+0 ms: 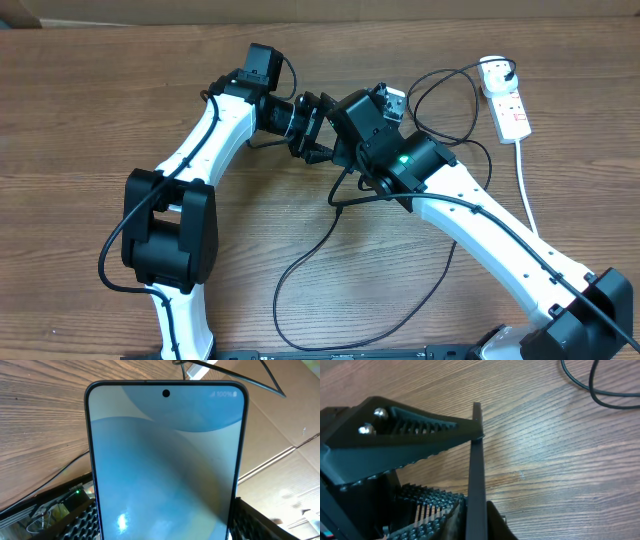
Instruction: Plug charger to phone and switch on socket
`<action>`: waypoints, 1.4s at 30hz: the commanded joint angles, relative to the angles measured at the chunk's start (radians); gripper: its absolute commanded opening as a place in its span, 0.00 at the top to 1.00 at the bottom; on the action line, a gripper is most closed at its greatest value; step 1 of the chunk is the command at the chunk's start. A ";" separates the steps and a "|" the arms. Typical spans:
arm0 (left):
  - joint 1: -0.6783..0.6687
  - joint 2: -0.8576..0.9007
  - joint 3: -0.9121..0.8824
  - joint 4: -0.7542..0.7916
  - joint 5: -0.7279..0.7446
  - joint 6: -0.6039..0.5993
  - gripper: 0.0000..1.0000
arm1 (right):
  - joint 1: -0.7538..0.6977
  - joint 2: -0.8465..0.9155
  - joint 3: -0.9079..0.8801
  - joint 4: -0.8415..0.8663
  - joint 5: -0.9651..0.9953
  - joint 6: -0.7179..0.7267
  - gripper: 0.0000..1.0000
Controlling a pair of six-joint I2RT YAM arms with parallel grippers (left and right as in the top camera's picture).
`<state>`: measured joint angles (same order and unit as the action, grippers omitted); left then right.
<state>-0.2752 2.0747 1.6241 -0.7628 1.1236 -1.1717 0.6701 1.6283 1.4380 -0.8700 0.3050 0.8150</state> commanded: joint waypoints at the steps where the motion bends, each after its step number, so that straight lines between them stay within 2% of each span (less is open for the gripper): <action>1: -0.008 -0.042 0.024 0.001 0.029 0.023 0.31 | 0.002 0.001 0.016 -0.002 0.008 0.000 0.94; 10: -0.008 -0.042 0.024 0.005 0.025 0.025 0.28 | 0.002 0.001 0.016 -0.002 0.008 0.001 0.96; 14: -0.006 -0.042 0.024 0.042 0.018 0.066 0.25 | 0.002 -0.003 0.017 0.002 0.009 0.001 0.96; 21: 0.016 -0.043 0.024 0.156 0.017 0.163 0.00 | -0.013 -0.013 0.056 -0.006 0.016 0.000 0.96; 28: 0.090 -0.117 0.024 0.123 -0.026 0.297 0.00 | -0.085 -0.014 0.098 -0.041 -0.014 0.000 0.96; 34: 0.142 -0.315 0.024 0.024 -0.177 0.473 0.00 | -0.167 -0.021 0.102 -0.023 -0.135 0.000 0.96; 42: 0.152 -0.646 0.024 -0.153 -0.521 0.614 0.00 | -0.278 -0.022 0.102 0.044 -0.413 0.000 0.96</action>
<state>-0.1226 1.5398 1.6306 -0.8669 0.8074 -0.6708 0.4236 1.6283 1.4944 -0.8543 0.0502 0.8181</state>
